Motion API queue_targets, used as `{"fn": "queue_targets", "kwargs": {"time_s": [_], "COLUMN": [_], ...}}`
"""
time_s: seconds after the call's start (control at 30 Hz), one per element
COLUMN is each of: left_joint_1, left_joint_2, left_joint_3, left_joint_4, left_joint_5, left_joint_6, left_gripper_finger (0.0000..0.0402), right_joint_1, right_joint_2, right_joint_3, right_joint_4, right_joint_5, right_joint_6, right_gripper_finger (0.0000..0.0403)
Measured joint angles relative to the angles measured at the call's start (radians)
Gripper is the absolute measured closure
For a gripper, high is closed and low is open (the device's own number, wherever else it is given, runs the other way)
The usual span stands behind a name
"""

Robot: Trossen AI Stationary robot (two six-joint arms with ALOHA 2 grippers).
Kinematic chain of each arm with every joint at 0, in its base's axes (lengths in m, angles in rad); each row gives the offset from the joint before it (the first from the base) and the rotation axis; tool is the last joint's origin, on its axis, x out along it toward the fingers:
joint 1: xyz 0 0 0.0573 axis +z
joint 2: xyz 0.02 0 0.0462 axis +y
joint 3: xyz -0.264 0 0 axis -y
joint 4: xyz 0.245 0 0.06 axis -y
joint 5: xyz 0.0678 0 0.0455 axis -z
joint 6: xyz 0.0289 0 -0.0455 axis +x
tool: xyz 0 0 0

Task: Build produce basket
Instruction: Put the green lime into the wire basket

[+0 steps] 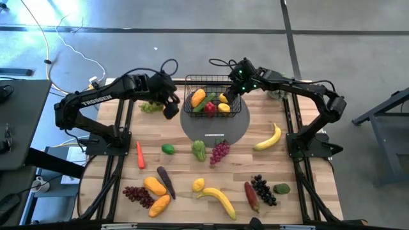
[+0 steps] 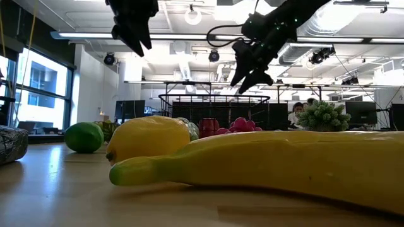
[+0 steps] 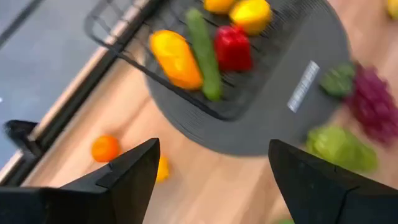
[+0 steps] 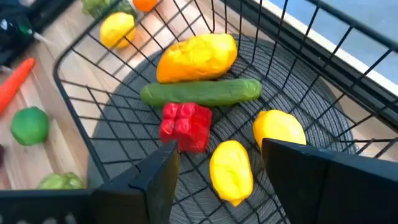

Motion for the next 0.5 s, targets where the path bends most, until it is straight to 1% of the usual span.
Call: {"fn": "queue_targets", "kwargs": {"time_s": [0.13,0.27,0.5], "left_joint_1": [-0.058,-0.122,-0.223], "left_joint_2": [0.0,0.0,-0.014], "left_joint_3": [0.0,-0.008,-0.149], "left_joint_4": [-0.035,-0.047,-0.035], "left_joint_5": [0.047,0.062,0.072], "left_joint_6": [0.029,0.027,0.028], "left_gripper_finger": [0.011,0.011,0.011], "right_joint_1": [0.0,0.01,0.053], "right_joint_2": [0.0,0.0,0.0], "right_joint_3": [0.034,0.073,0.129], "right_joint_4": [-0.051,-0.102,-0.168], "right_joint_5": [0.0,-0.001,-0.001], "right_joint_6": [0.047,0.052,0.102], "right_gripper_finger": [0.0194,0.0194,0.0194]}}
